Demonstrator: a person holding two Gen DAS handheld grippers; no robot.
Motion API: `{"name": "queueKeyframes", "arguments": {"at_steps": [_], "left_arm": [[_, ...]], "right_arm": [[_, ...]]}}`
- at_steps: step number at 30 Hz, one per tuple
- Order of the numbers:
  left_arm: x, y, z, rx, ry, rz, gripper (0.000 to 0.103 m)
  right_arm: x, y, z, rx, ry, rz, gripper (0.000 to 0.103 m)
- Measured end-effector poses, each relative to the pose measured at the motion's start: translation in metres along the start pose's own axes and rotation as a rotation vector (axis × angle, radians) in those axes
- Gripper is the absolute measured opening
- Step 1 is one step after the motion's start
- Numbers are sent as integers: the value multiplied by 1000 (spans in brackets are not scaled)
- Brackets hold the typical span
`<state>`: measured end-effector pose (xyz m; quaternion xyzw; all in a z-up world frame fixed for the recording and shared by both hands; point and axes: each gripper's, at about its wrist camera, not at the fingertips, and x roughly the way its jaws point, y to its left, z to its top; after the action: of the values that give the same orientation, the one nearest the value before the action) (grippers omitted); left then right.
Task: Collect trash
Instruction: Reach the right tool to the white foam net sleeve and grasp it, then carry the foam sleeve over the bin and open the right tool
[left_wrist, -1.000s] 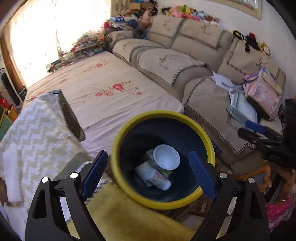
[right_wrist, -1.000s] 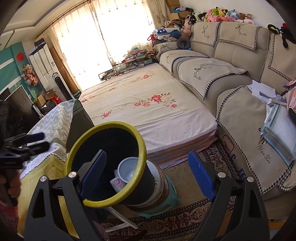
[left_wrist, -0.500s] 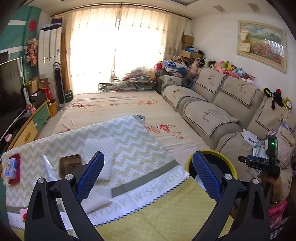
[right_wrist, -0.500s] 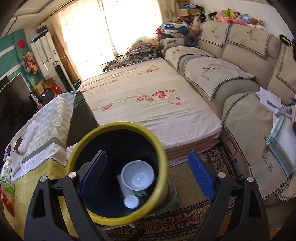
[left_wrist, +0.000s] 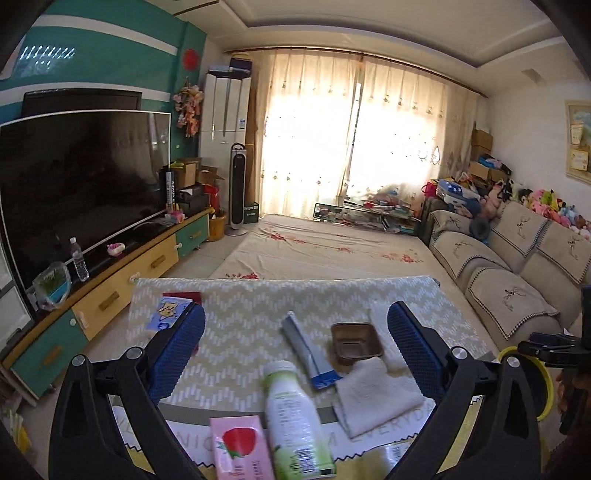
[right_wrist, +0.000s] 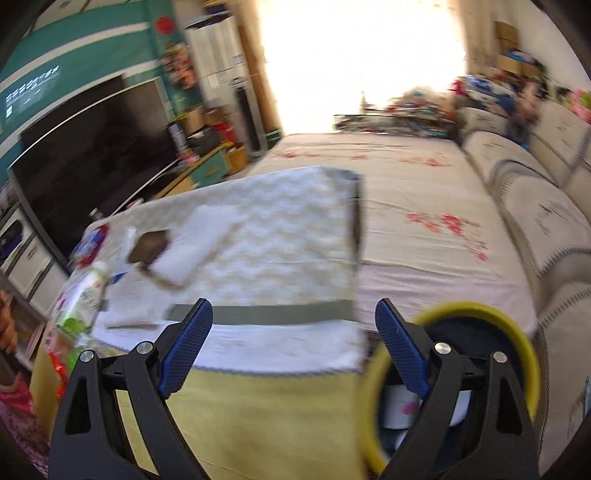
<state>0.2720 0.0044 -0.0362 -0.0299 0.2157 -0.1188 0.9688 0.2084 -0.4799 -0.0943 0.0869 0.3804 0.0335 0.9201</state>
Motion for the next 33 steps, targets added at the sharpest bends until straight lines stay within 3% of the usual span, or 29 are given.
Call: {"name": "queueKeyframes", "arguments": {"at_steps": [4,8,17,18,19,21,23,29,33], "left_arm": [[8,42,-10,-113,9,-6,98],[16,64,-20,-190,53,-29,98],[9,43,-26,-141,32,-29,98],[10,40,-25,-139,37,-35,98],[10,37,-26,-133,40,-39,98],[9,33,-27,-120,41,-39,98],[7,31,-27,-112,35,-42,98],[5,26,-28,-96,25,-53,98],[2,20,-29,-80,21,-71,98]], "right_arm": [[46,69,17,-116,80,91,80],[92,106,31,-167,156,83,74],[161,117,53,-54,285,76,74],[165,117,53,-46,293,76,72],[168,116,53,-40,300,79,60],[168,117,55,-36,282,83,42],[163,114,58,-18,263,104,14],[120,106,60,-43,154,67,13],[72,81,49,-15,73,27,13]]}}
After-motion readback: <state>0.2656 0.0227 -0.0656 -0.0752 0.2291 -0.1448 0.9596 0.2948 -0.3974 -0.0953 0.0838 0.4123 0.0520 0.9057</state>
